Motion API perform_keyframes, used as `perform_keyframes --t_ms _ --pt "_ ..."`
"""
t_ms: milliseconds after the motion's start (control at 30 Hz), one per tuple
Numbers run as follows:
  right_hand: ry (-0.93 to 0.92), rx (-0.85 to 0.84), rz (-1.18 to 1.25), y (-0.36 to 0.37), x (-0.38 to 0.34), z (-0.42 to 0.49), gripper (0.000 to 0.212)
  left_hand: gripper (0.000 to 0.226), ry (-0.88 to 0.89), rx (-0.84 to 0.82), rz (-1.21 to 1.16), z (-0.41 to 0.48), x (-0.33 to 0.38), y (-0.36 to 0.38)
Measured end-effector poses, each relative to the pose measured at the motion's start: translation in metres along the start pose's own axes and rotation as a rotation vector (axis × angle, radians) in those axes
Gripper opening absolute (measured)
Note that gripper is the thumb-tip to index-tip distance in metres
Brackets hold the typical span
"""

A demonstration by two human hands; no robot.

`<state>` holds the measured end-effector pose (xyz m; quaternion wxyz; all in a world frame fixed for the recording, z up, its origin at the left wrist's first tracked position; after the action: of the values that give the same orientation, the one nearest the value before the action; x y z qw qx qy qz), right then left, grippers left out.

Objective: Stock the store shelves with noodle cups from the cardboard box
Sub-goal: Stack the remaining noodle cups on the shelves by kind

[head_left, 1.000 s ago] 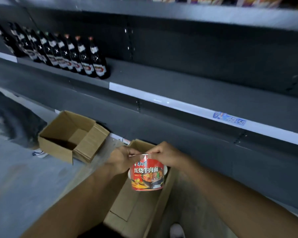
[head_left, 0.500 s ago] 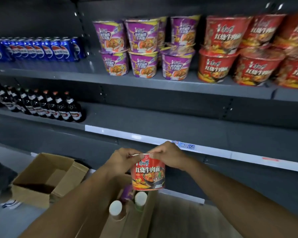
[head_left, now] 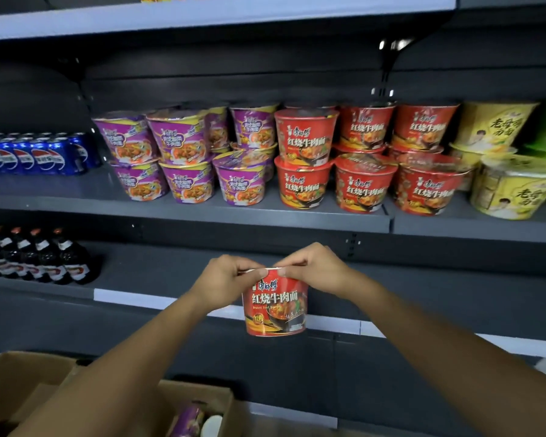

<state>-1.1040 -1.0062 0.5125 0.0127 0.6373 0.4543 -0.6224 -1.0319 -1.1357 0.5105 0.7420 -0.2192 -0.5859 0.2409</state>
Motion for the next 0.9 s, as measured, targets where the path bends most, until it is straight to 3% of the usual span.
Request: perform_keyframes --t_ms 333,667,900 --pt "-0.099 0.231 0.012 -0.109 -0.036 -0.021 0.018 0.022 0.236 0.007 0.027 0.078 0.086 -0.015" --pt "-0.205 0.537 0.02 -0.196 -0.082 -0.056 0.013 0.024 0.436 0.169 0.117 0.134 0.163 -0.052" --pt "-0.241 0.649 -0.004 -0.248 -0.093 -0.068 0.01 0.027 0.526 0.23 0.224 0.161 0.209 -0.052"
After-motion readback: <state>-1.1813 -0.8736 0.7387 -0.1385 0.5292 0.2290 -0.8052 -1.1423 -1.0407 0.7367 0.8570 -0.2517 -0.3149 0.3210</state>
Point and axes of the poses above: each hand's wrist, its own z-axis towards the middle knuckle, its own y-axis out of the palm, x = y × z, the point moved 10 cm from there along z, towards the middle knuckle, and after that the axes turned 14 degrees about y, right-handed, at the moved point
